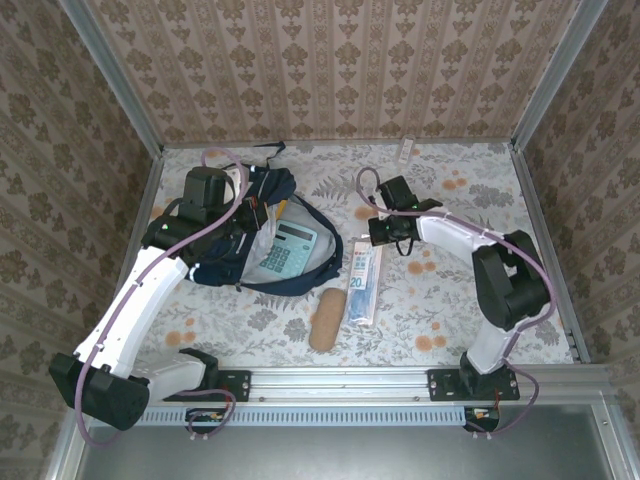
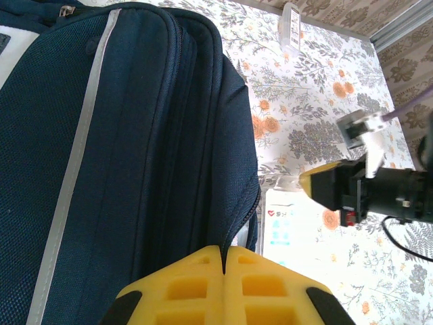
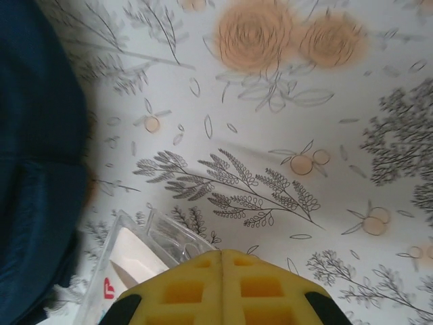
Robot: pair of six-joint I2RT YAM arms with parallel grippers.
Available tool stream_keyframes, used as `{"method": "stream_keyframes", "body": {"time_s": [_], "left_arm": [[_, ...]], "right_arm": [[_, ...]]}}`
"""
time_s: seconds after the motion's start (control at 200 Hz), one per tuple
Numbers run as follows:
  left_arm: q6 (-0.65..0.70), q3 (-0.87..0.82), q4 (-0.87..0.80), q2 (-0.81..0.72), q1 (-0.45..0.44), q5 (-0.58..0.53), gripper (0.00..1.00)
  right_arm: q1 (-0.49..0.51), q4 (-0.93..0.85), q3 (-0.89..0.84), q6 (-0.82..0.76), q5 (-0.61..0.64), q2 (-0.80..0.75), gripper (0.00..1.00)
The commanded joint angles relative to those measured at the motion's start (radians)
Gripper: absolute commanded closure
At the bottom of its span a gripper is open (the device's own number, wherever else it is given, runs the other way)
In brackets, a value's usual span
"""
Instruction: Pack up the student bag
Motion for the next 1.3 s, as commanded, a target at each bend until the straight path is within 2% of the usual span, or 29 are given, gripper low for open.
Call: {"method": "stream_keyframes", "body": {"time_s": [0.0, 0.265, 0.545, 0.76, 0.995, 1.295], "left_arm": [[-0.008, 0.014, 0.049, -0.022, 0.011, 0.006, 1.00], [-0.002, 0.026, 0.048, -0.024, 0.013, -0.003, 1.00], [-0.007, 0.040, 0.067, -0.019, 0.013, -0.011, 1.00], [-0.006, 0.042, 0.063, -0.028, 0.013, -0.028, 1.00], [-0.017, 0.033, 0.071, -0.061, 0.014, -0.111, 1.00], [-0.030, 0.017, 0.076, -0.099, 0.020, -0.170, 1.00]], "right_arm": [[-0.004, -0.051, -0.005, 0.028, 0.023, -0.068, 1.00], [0.001, -0.089, 0.034, 0.045, -0.004, -0.253, 1.00], [0.040, -0.096, 0.137, 0.065, -0.067, -0.335, 1.00], [0.087, -0.078, 0.219, 0.081, -0.132, -0.337, 1.00], [0.162, -0.066, 0.329, 0.097, -0.206, -0.314, 1.00], [0.273, 0.031, 0.431, 0.194, -0.313, -0.228, 1.00]]}}
